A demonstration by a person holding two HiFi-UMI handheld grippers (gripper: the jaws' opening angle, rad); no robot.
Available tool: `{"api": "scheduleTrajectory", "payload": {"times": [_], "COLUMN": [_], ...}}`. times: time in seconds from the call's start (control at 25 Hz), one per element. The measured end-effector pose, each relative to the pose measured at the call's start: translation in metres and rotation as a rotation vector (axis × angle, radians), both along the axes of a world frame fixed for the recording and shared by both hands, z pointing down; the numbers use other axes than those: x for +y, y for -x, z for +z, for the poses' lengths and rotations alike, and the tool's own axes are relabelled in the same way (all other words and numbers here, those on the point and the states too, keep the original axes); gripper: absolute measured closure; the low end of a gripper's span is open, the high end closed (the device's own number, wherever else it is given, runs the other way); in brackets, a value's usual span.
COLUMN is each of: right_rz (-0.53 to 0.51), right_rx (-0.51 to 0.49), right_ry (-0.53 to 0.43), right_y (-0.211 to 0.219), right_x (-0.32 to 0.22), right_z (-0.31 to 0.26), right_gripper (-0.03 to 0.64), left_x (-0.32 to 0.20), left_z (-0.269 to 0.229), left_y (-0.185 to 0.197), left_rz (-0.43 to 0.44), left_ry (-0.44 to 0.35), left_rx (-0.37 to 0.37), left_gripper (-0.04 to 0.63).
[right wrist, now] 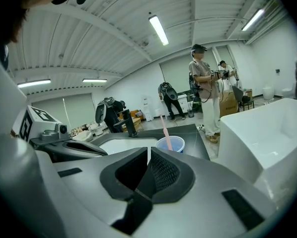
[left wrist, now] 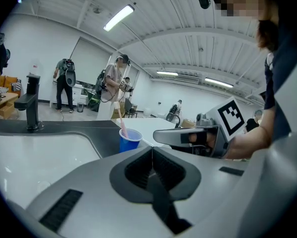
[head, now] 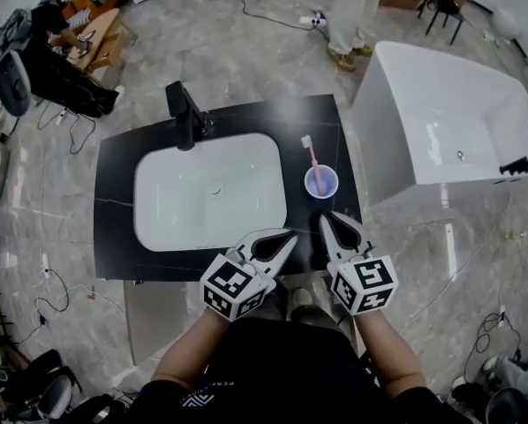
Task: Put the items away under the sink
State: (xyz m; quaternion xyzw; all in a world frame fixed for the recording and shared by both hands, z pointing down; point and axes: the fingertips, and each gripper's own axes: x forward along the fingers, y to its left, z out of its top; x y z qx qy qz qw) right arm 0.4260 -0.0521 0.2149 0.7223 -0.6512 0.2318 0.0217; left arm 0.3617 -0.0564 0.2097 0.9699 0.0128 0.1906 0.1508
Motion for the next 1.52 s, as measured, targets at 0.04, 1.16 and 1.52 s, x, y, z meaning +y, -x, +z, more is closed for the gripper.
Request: {"api": "scheduleTrajectory", "payload": {"times": [0.04,1.16,1.52], "right_rz": [0.004,0.072,0.117], "right_rx": [0.009,0.18,0.126], "right_ry": [-0.004,0.049,0.087], "right_y": [-0.001,-0.042,-0.051], "right_x": [-0.002,-0.065,-0.072], "right_z": [-0.001,0.021,0.042], "right_gripper": [0.575,0.28,0.275], "left_x": [-0.002,-0.064,-0.073], "left_z": [0.0,0.019,0.026], "left_y": [-0.001,-0.023,-0.027], "left_rz": [0.008,0.071,0.096], "left_ry": [0.001,0.033,0.044], "left_rx": [-0.001,-0.006,-0.014], "left_gripper": [0.584,0.584,0.584]}}
